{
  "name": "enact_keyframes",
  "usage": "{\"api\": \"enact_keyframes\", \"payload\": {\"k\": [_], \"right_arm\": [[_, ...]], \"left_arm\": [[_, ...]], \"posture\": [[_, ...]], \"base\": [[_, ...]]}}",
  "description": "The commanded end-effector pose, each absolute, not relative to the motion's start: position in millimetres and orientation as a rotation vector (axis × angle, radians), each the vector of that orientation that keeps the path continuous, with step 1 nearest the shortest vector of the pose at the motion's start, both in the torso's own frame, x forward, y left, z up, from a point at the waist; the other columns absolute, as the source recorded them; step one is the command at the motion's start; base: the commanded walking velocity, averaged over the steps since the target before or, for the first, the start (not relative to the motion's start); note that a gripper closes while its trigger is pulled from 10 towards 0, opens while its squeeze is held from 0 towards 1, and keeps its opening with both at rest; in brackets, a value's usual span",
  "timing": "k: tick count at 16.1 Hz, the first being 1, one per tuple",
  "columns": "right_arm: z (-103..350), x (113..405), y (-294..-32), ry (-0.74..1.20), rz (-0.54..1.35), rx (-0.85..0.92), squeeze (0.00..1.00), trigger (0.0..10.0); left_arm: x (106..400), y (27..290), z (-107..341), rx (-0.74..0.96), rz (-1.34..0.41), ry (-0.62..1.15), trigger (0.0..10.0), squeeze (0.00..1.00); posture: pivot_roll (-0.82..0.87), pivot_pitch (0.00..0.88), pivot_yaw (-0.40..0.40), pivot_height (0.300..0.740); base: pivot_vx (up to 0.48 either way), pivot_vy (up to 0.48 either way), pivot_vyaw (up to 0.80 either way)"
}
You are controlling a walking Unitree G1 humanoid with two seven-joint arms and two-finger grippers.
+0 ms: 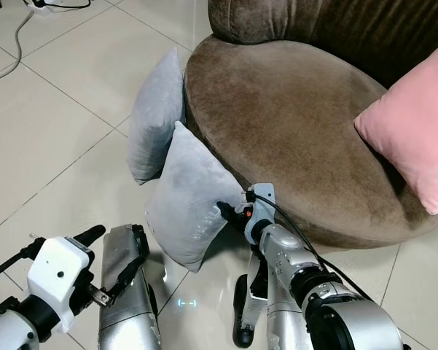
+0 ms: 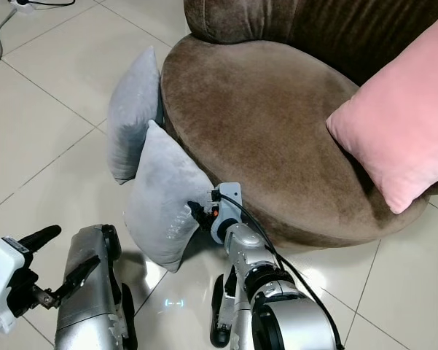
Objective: Move the pillow to the sofa from floor
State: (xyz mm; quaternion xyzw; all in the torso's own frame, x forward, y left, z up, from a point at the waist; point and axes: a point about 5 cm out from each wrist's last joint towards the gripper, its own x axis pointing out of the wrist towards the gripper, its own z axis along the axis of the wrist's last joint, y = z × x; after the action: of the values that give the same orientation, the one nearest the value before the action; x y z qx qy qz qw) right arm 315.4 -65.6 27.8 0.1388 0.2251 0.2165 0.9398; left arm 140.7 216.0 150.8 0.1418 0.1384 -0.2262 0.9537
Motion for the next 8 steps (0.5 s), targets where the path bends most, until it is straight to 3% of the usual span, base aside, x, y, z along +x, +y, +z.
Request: {"api": "enact_keyframes", "payload": {"k": [1,8], "right_arm": [[23.8,312.2,-66.8,0.469,0.440,0.307,0.00,0.0],[22.5,308.3,-61.6,0.465,0.492,0.354,0.00,0.0]], "left_arm": [[138.7,211.4,150.8,0.277,-0.484,0.288,10.0,0.00],[144.4,211.7,148.5,0.278,-0.500,0.285,10.0,0.00]], "posture": [[0.21,0.280,-0.121,0.491],[0.22,0.258,-0.110,0.491]], "base": [[0.000,0.000,0.00],[0.000,0.000,0.00]]}}
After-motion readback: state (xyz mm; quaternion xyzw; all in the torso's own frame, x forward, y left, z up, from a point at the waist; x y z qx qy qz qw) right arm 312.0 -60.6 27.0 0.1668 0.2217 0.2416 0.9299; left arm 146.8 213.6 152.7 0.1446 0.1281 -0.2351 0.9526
